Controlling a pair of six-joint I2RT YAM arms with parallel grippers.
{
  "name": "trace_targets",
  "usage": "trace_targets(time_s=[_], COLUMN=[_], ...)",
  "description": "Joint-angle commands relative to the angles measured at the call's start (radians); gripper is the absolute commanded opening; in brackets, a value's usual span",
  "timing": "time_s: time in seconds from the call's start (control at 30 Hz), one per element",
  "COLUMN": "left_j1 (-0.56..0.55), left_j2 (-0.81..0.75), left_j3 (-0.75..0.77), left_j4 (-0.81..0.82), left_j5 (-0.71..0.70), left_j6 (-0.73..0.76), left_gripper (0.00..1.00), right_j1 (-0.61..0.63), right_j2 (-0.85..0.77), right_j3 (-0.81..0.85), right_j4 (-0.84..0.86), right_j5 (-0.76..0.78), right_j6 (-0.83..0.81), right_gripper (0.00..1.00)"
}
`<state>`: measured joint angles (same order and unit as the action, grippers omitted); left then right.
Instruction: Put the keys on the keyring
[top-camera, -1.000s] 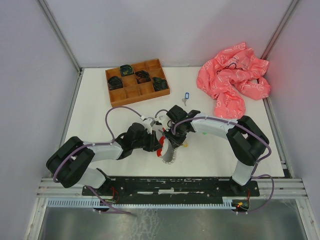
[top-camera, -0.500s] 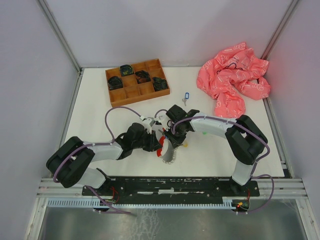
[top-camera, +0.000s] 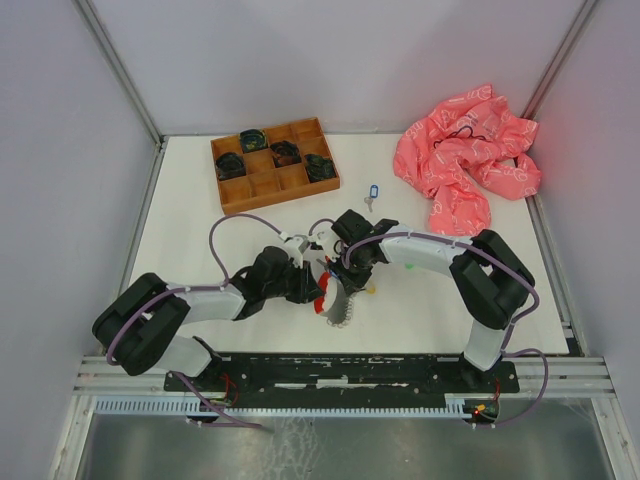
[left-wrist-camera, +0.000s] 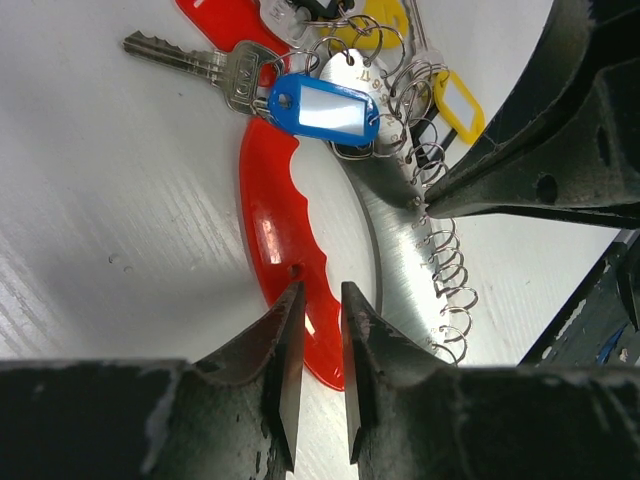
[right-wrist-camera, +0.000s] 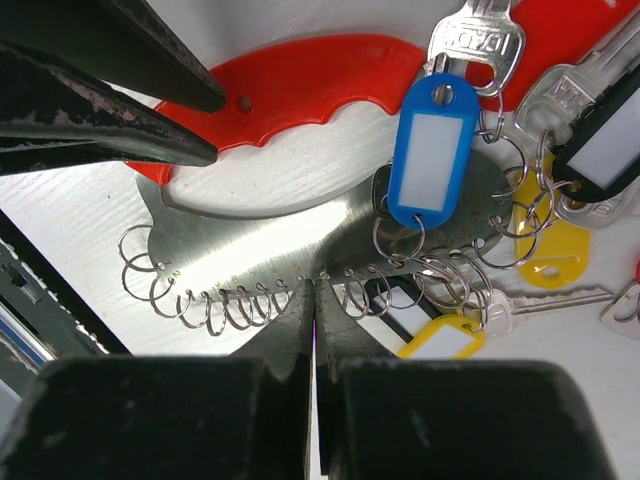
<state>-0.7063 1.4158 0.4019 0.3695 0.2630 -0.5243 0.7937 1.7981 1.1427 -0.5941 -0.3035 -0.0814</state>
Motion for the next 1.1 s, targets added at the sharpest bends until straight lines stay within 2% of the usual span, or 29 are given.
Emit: trace_targets(time_s=[0.0,0.23,0.47,0.67,0.83,1.07], left_j1=[-0.008,0.003,0.046,0.048,0.051,0.053], left_j2=[-0.011,-0.035,-0.076,-0.081,-0.058,0.014], left_j3=[-0.025,-0.04,-0.144,-0.218,-0.221,-0.212], left_j4=[0.087,0.176,0.457,0.647,0.706,0.734], left_j5=[0.022,0.043,0.088,0.105,0.102,0.116], left_j6=[0.005,0.01,0.012,0.05,0.083,0.089], left_gripper=[0.28,0.28,0.24,0.26,0.28,0.28], right_j1=[0.007,0.007,0.007,0.007,0.007,0.007], right_j2=[-0.029,-0.096,-0.158,-0.257,-0.305,-0.262], right_j3=[0.017,-0.003,-0.039,-0.127,-0.178,-0.191], right_j4=[0.03,0.074,0.15,0.317,0.45,0.547], right_j5=[0.033,0.003,-0.031,-0.059,-0.104,-0.149], right_j6=[-0.019,-0.049,-0.065,-0.056,-0.051,-0.018], right_gripper=[0.01,0.01,0.01,0.01,0.01,0.01])
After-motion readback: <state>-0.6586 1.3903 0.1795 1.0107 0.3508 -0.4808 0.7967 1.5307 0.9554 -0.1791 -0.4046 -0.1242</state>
